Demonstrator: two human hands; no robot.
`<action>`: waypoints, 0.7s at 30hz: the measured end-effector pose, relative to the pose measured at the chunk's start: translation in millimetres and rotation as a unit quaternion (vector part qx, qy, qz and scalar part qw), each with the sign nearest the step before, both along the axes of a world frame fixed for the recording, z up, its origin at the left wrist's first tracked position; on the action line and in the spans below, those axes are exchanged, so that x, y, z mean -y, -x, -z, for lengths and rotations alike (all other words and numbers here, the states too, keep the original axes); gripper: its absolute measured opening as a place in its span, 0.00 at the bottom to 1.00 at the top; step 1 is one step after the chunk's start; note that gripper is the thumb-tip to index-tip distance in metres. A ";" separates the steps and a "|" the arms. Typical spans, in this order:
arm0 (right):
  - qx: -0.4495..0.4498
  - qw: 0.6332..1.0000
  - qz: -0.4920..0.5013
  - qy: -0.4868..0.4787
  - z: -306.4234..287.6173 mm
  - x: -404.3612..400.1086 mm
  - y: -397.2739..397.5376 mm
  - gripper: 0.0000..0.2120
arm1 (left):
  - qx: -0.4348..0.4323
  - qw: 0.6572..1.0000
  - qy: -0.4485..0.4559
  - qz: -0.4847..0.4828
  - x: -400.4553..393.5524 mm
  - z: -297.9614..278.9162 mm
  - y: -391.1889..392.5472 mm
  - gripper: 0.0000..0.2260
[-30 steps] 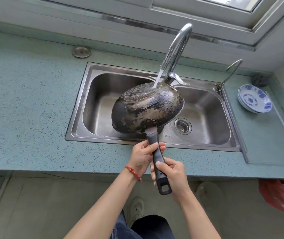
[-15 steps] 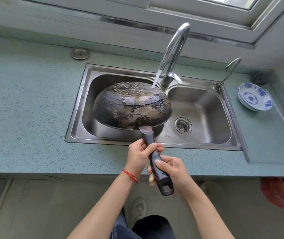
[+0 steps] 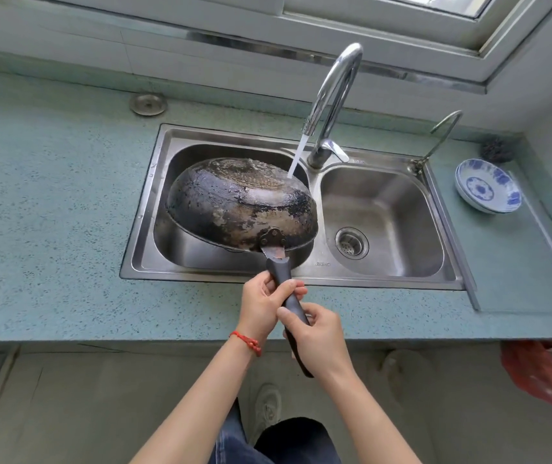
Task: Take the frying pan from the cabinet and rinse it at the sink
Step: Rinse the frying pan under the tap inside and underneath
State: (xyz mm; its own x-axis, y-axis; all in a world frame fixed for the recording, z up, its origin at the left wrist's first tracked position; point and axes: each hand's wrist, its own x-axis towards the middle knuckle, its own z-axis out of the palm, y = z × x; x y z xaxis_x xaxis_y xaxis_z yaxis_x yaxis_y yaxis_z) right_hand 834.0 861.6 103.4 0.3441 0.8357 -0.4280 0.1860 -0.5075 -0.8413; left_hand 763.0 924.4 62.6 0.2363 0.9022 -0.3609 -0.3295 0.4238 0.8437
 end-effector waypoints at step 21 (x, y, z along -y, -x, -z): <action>-0.176 0.982 -0.060 0.014 5.3 14.4 -29.5 0.05 | 0.230 0.954 0.187 0.047 0.0 7.2 5.9 0.06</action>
State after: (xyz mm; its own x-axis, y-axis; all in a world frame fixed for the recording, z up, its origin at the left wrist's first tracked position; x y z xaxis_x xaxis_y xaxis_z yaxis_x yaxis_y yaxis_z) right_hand 863.5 847.1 98.1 0.0691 0.8474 -0.5265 -0.0543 -0.5237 -0.8501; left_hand 757.2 924.4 55.4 0.5202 0.6981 -0.4919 -0.5748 0.7122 0.4029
